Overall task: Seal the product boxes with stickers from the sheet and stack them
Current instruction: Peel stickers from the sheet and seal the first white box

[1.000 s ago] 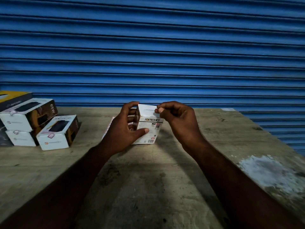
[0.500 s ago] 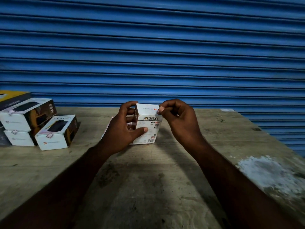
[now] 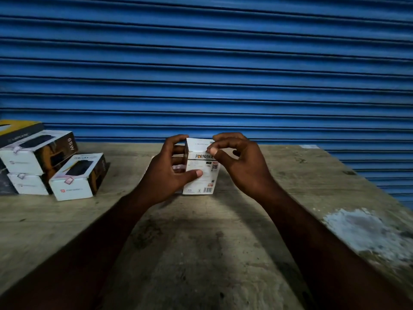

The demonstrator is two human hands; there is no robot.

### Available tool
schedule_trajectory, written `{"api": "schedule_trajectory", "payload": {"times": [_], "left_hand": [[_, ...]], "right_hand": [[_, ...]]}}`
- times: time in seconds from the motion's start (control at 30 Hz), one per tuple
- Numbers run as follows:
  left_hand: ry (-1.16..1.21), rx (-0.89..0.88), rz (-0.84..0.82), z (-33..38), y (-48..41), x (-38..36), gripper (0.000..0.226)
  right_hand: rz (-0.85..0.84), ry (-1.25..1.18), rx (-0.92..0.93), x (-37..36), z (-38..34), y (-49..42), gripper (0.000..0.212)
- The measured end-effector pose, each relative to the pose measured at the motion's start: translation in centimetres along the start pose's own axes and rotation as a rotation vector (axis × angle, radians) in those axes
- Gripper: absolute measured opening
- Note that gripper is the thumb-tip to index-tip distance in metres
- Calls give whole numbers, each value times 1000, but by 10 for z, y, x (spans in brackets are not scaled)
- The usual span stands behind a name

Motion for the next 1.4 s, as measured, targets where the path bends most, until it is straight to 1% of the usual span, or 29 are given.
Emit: {"api": "schedule_trajectory", "payload": {"times": [0.1, 0.37, 0.5, 0.63, 0.7, 0.83, 1.27, 1.33, 1.4], "left_hand": [[35, 14, -31, 3, 1, -2, 81], [64, 33, -50, 6, 3, -4, 78], [70, 33, -52, 6, 3, -5, 78], [89, 40, -44, 6, 3, -5, 78], [109, 49, -39, 5, 3, -5, 79], [117, 51, -39, 5, 3, -5, 79], [110, 28, -41, 7, 4, -7, 78], [99, 25, -49, 7, 4, -8, 77], [96, 22, -58, 7, 4, -9, 76]], "right_hand": [[-15, 25, 16, -1, 0, -1, 8], [-43, 5, 11, -1, 0, -2, 7], [-10, 26, 54, -2, 0, -1, 5], [8, 63, 86, -3, 0, 0, 11], [14, 80, 112, -3, -1, 1, 10], [16, 83, 116, -2, -3, 3, 5], [30, 183, 203, 0, -5, 7, 10], [43, 210, 227, 0, -6, 9, 15], [50, 207, 210, 0, -4, 9, 24]]}}
Point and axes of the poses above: each hand's wrist, its own y-axis away from the middle knuckle, its own x-axis out of the back of the hand, z = x × y, the point moved 4 cm from there along -y, towards the middle knuckle, and after that the axes turned 1 degree about -z, right-handed, at the moved point
